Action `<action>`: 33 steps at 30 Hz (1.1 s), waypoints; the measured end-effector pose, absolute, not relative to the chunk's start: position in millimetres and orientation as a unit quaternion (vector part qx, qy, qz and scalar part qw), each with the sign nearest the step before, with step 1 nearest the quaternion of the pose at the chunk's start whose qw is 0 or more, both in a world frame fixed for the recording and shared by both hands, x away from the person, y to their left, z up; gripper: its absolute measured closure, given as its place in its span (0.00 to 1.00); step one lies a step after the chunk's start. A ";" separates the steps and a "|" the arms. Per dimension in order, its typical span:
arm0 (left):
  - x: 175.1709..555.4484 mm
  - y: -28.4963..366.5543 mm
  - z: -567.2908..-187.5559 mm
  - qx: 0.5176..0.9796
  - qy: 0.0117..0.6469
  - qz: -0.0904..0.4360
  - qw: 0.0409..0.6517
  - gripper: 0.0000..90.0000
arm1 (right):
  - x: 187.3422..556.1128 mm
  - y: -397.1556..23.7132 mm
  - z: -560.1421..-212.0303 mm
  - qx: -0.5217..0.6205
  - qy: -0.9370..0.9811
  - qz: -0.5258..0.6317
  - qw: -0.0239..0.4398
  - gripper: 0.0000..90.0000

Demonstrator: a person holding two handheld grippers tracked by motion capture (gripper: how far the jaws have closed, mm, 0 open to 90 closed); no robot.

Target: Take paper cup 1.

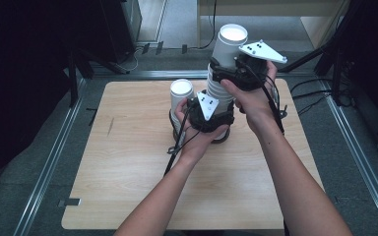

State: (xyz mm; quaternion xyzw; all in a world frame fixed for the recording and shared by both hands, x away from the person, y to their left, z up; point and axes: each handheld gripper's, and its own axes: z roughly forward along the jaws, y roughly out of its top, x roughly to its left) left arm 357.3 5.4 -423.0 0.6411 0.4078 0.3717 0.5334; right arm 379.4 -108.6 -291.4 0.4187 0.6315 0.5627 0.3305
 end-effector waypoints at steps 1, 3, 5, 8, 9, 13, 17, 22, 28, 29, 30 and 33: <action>357.3 5.4 -423.0 0.641 0.408 0.372 0.533 0.12 | 379.1 -108.6 -290.7 0.418 0.631 0.563 0.332 0.14; 357.0 5.6 -422.9 0.642 0.408 0.371 0.533 0.12 | 378.7 -108.8 -290.0 0.417 0.630 0.564 0.334 0.14; 356.7 5.6 -422.9 0.642 0.408 0.371 0.533 0.12 | 377.4 -109.1 -287.8 0.416 0.626 0.567 0.338 0.14; 356.3 6.5 -422.7 0.644 0.407 0.369 0.532 0.12 | 373.4 -108.5 -282.2 0.410 0.618 0.569 0.356 0.14; 356.3 6.5 -422.7 0.644 0.407 0.369 0.532 0.12 | 373.4 -108.5 -282.2 0.410 0.618 0.569 0.356 0.14; 356.0 7.5 -422.4 0.646 0.407 0.367 0.532 0.13 | 371.7 -108.5 -277.0 0.409 0.612 0.573 0.361 0.15; 355.7 7.6 -422.1 0.647 0.407 0.366 0.532 0.13 | 369.3 -108.1 -271.4 0.407 0.604 0.579 0.365 0.15; 355.2 8.2 -421.7 0.648 0.406 0.365 0.531 0.14 | 366.5 -108.5 -264.7 0.402 0.595 0.586 0.376 0.15; 355.4 8.6 -421.7 0.647 0.407 0.363 0.533 0.14 | 364.7 -111.4 -255.8 0.400 0.587 0.593 0.379 0.15; 355.4 8.5 -421.7 0.647 0.407 0.363 0.532 0.14 | 363.9 -111.3 -254.3 0.396 0.587 0.593 0.383 0.15; 355.4 8.5 -421.8 0.647 0.407 0.364 0.533 0.14 | 362.8 -111.1 -252.5 0.393 0.587 0.593 0.386 0.15; 355.4 8.5 -421.7 0.647 0.407 0.364 0.532 0.14 | 361.1 -110.9 -248.3 0.389 0.587 0.595 0.388 0.15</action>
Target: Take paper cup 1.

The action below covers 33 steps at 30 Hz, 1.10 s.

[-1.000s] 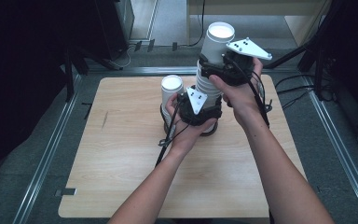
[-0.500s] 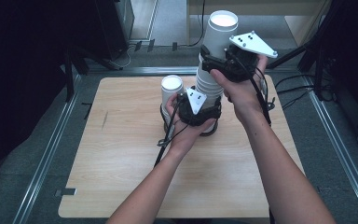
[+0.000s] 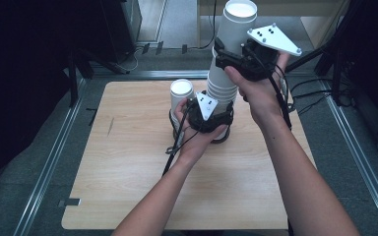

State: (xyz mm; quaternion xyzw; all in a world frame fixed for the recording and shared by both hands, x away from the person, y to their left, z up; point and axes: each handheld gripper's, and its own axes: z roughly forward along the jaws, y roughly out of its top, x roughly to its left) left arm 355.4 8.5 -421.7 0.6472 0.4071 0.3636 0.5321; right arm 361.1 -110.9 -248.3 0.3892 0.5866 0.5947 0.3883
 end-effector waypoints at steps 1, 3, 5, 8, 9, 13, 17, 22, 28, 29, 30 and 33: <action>355.4 8.5 -421.5 0.647 0.407 0.363 0.532 0.14 | 359.5 -111.1 -243.8 0.386 0.585 0.597 0.391 0.15; 355.3 8.8 -421.5 0.648 0.407 0.363 0.531 0.14 | 357.4 -111.6 -239.3 0.384 0.582 0.600 0.392 0.15; 355.3 8.8 -421.5 0.648 0.407 0.363 0.532 0.14 | 356.2 -112.1 -237.2 0.383 0.580 0.602 0.393 0.15; 355.3 9.2 -421.6 0.648 0.406 0.362 0.532 0.14 | 352.3 -114.4 -231.5 0.380 0.576 0.606 0.395 0.15; 355.3 9.4 -421.5 0.649 0.406 0.362 0.532 0.14 | 350.1 -116.5 -228.9 0.378 0.575 0.608 0.396 0.15; 355.3 9.5 -421.5 0.649 0.406 0.362 0.532 0.14 | 347.5 -119.7 -226.5 0.377 0.573 0.608 0.399 0.15; 355.3 9.5 -421.1 0.650 0.407 0.361 0.531 0.14 | 343.4 -123.3 -223.8 0.379 0.570 0.610 0.400 0.15; 355.1 9.9 -420.6 0.651 0.406 0.361 0.531 0.14 | 333.6 -129.9 -218.9 0.374 0.565 0.616 0.403 0.15; 355.0 9.9 -420.6 0.651 0.406 0.361 0.530 0.15 | 321.3 -136.7 -220.3 0.373 0.562 0.619 0.403 0.15; 355.0 9.9 -420.6 0.651 0.406 0.361 0.530 0.14 | 319.2 -137.8 -221.3 0.372 0.561 0.619 0.404 0.15; 355.0 9.8 -420.6 0.651 0.406 0.361 0.530 0.14 | 317.2 -138.8 -222.6 0.372 0.562 0.618 0.405 0.15; 354.8 9.7 -420.4 0.651 0.406 0.362 0.529 0.15 | 313.2 -141.5 -226.0 0.373 0.563 0.615 0.406 0.15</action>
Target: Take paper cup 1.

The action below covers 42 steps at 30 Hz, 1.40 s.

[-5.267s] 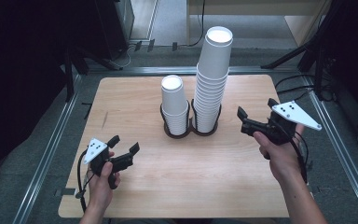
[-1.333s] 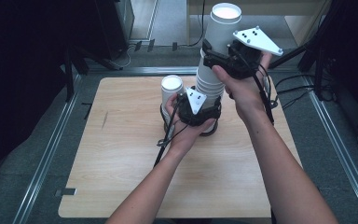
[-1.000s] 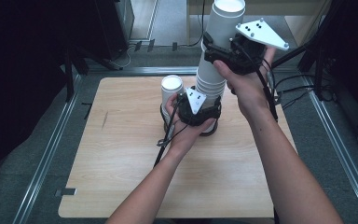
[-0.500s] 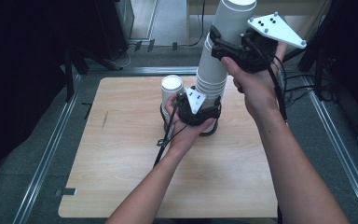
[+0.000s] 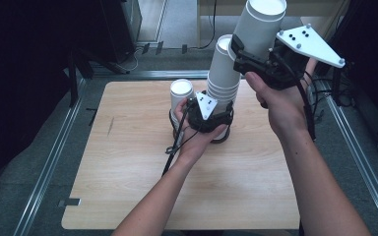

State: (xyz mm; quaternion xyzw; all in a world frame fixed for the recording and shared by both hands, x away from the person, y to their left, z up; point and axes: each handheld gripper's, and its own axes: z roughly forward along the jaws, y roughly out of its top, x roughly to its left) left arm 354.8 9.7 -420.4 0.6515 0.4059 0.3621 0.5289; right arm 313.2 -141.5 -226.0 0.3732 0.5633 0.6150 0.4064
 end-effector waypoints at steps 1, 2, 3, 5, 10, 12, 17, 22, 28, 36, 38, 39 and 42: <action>354.7 9.8 -420.3 0.652 0.405 0.362 0.528 0.15 | 311.0 -143.7 -228.6 0.375 0.564 0.614 0.405 0.15; 354.6 10.0 -420.2 0.653 0.405 0.363 0.528 0.15 | 311.0 -143.7 -228.6 0.375 0.564 0.614 0.405 0.15; 354.6 10.2 -420.0 0.654 0.404 0.362 0.528 0.15 | 309.8 -144.6 -230.1 0.375 0.565 0.613 0.405 0.15; 354.4 11.0 -419.7 0.655 0.405 0.359 0.528 0.15 | 307.0 -146.4 -233.4 0.373 0.568 0.610 0.407 0.15; 352.6 13.1 -419.1 0.657 0.405 0.359 0.525 0.15 | 299.6 -151.6 -243.0 0.373 0.574 0.605 0.407 0.15; 350.9 14.5 -418.3 0.658 0.405 0.357 0.525 0.15 | 297.2 -153.9 -246.9 0.377 0.574 0.604 0.405 0.15; 344.7 18.9 -417.2 0.665 0.411 0.346 0.519 0.14 | 291.9 -158.9 -256.6 0.381 0.575 0.602 0.402 0.15; 333.6 25.6 -417.9 0.671 0.412 0.333 0.520 0.10 | 281.6 -158.4 -272.0 0.370 0.586 0.597 0.405 0.15; 315.4 40.0 -419.1 0.670 0.411 0.327 0.525 0.09 | 275.1 -161.8 -285.8 0.377 0.589 0.592 0.401 0.15; 286.1 54.9 -420.3 0.676 0.401 0.305 0.538 0.09 | 270.2 -167.6 -317.6 0.379 0.603 0.588 0.383 0.15; 279.5 58.9 -422.4 0.677 0.400 0.304 0.538 0.09 | 269.5 -168.8 -325.8 0.381 0.605 0.585 0.383 0.15; 276.4 60.9 -423.9 0.675 0.402 0.301 0.541 0.09 | 269.2 -169.2 -330.0 0.382 0.605 0.583 0.385 0.15; 267.6 67.3 -429.4 0.676 0.404 0.297 0.540 0.09 | 267.3 -169.0 -348.1 0.369 0.615 0.578 0.389 0.15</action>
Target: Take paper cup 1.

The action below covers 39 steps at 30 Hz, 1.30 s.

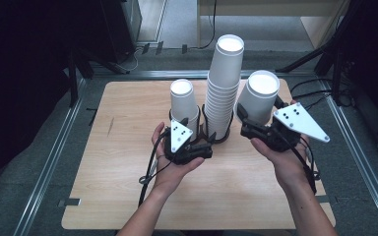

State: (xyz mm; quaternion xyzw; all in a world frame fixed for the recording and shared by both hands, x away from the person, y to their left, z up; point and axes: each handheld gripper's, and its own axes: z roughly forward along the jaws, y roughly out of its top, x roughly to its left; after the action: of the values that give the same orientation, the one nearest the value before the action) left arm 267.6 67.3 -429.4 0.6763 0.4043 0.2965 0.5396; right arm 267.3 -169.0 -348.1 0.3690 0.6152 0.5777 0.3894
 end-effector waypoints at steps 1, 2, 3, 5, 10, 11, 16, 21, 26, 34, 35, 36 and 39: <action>265.6 69.0 -430.6 0.677 0.405 0.296 0.538 0.09 | 267.3 -169.0 -348.1 0.369 0.615 0.578 0.389 0.15; 262.9 71.2 -432.2 0.676 0.407 0.293 0.540 0.09 | 266.5 -168.8 -351.1 0.366 0.618 0.577 0.389 0.15; 259.7 74.0 -434.2 0.674 0.410 0.288 0.543 0.09 | 265.5 -168.7 -354.9 0.362 0.619 0.578 0.389 0.15; 255.2 77.3 -437.3 0.674 0.412 0.286 0.542 0.09 | 262.9 -168.2 -362.0 0.361 0.623 0.574 0.389 0.15; 243.7 84.4 -444.4 0.677 0.414 0.284 0.538 0.09 | 259.1 -167.4 -378.9 0.363 0.637 0.562 0.382 0.15; 241.6 86.1 -445.2 0.679 0.413 0.284 0.536 0.09 | 258.5 -167.4 -382.4 0.361 0.639 0.561 0.384 0.15; 226.0 91.6 -452.8 0.681 0.421 0.272 0.535 0.09 | 253.3 -166.3 -404.4 0.360 0.648 0.555 0.378 0.15; 217.9 94.2 -458.5 0.685 0.423 0.265 0.531 0.09 | 251.7 -164.3 -421.3 0.351 0.659 0.542 0.387 0.15; 212.8 97.2 -462.7 0.695 0.413 0.269 0.523 0.09 | 251.3 -157.2 -440.9 0.333 0.680 0.523 0.391 0.15; 211.2 102.5 -467.7 0.698 0.408 0.247 0.535 0.09 | 241.5 -138.4 -463.4 0.280 0.714 0.486 0.420 0.15; 210.9 102.2 -468.3 0.700 0.406 0.246 0.534 0.09 | 240.2 -136.3 -466.8 0.273 0.719 0.478 0.424 0.15; 210.4 102.0 -468.5 0.701 0.404 0.245 0.535 0.09 | 239.5 -134.9 -469.8 0.266 0.723 0.471 0.429 0.15; 209.0 102.4 -467.1 0.702 0.398 0.241 0.539 0.09 | 238.0 -132.0 -477.6 0.253 0.731 0.452 0.445 0.15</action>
State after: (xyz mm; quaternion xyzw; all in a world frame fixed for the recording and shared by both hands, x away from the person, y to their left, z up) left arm 209.0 102.4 -467.1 0.7017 0.3983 0.2411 0.5393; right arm 238.0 -132.0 -477.6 0.2527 0.7307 0.4523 0.4446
